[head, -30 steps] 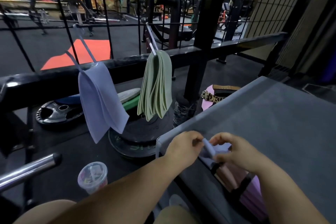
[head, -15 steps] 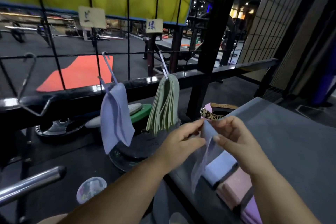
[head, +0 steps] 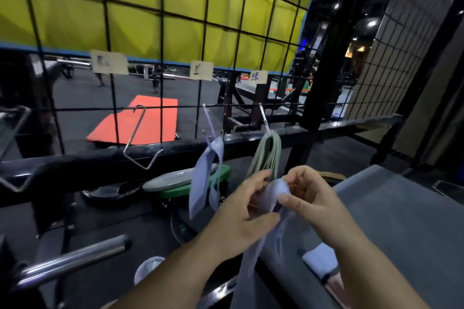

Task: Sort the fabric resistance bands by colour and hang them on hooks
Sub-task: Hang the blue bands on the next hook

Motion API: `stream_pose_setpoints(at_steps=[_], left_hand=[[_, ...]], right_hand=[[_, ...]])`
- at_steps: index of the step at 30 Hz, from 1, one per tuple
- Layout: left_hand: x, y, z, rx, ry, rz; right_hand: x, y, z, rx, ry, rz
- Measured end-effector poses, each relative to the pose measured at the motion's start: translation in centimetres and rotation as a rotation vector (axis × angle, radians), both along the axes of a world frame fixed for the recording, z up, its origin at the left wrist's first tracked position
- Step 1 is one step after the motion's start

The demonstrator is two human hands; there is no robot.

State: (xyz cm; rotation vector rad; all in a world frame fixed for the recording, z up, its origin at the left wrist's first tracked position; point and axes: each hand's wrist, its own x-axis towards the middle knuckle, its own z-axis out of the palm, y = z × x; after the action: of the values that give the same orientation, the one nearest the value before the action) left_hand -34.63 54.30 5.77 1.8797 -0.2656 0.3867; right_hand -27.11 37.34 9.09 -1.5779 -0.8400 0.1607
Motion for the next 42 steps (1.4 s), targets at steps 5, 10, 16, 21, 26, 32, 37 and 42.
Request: stream_pose_setpoints(at_steps=[5,10,16,21,26,32,37,42], left_hand=[[-2.9,1.6,1.4,-0.119,-0.101,0.143],[-4.1,3.0,1.8,-0.068,-0.271,0.281],[-3.6,3.9,1.6,-0.062,-0.461,0.470],[-3.1,4.1,2.0,-0.061,-0.604,0.677],[-2.3,4.0,2.6,-0.102,-0.618,0.770],[-1.2,4.3,2.9,-0.141,-0.590,0.803],[-0.9,4.0,2.6,-0.123,-0.576,0.828],[-1.0,3.8,2.3,-0.101,-0.513,0.820]], right_hand=[[-0.7,2.7,1.1,0.035,0.025,0.103],[-1.5,5.0,3.0,0.040,-0.033,0.192],[-1.8,7.4,5.1,0.007,-0.134,0.230],[-1.7,9.4,6.6,-0.031,-0.199,0.238],[-1.4,11.5,7.5,-0.027,-0.196,0.229],[-0.8,12.9,8.0,-0.022,-0.184,0.241],[-0.1,13.6,7.7,-0.052,-0.191,0.177],[0.6,14.0,6.8,-0.097,-0.148,0.077]])
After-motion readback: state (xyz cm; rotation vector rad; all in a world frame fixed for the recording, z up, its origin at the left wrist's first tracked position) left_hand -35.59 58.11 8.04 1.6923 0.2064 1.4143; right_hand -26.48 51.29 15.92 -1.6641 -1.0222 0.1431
